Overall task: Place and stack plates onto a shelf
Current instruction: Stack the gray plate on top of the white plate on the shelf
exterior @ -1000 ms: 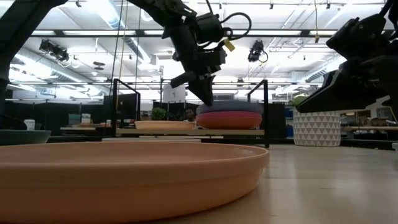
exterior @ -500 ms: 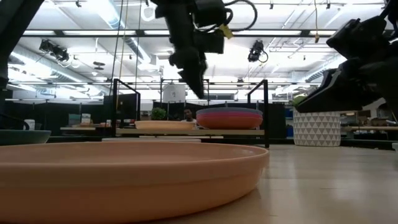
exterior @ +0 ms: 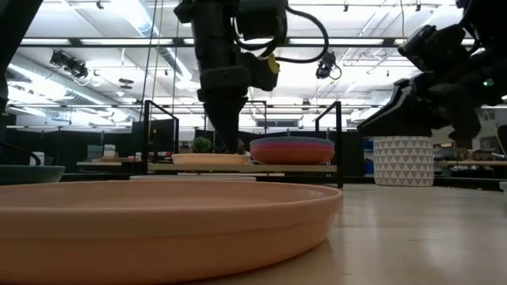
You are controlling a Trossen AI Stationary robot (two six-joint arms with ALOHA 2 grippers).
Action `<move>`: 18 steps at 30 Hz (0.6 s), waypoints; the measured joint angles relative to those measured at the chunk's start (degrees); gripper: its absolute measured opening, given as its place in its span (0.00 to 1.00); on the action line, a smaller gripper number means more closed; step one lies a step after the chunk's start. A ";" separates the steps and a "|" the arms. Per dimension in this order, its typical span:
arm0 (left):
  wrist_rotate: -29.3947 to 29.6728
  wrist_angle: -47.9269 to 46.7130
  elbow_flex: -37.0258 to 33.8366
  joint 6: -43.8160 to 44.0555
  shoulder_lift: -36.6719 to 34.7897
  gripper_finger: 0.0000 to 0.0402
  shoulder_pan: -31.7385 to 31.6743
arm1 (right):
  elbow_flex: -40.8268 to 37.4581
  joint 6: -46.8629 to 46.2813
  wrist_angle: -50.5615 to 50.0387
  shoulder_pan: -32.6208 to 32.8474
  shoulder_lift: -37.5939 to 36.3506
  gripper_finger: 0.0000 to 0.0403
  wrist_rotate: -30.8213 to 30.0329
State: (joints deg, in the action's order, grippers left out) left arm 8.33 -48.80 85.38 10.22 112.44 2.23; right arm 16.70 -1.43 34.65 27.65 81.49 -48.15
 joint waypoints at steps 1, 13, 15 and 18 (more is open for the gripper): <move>0.51 0.23 0.00 0.99 -0.02 0.31 0.63 | 0.00 0.28 0.34 -0.39 0.00 0.22 0.11; 5.65 5.13 -0.11 10.54 3.10 0.31 6.17 | -0.01 1.22 1.38 -2.31 0.00 0.22 3.27; 5.67 6.44 -0.09 10.98 3.11 0.31 6.46 | -0.01 1.20 1.35 -2.31 0.00 0.22 3.42; 6.72 6.00 -0.07 11.64 3.11 0.31 6.44 | -0.01 0.87 1.36 -2.29 0.00 0.22 4.22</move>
State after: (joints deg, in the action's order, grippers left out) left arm 15.04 -42.79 85.32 21.86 115.55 8.66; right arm 16.69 -0.56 36.01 25.36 81.49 -43.93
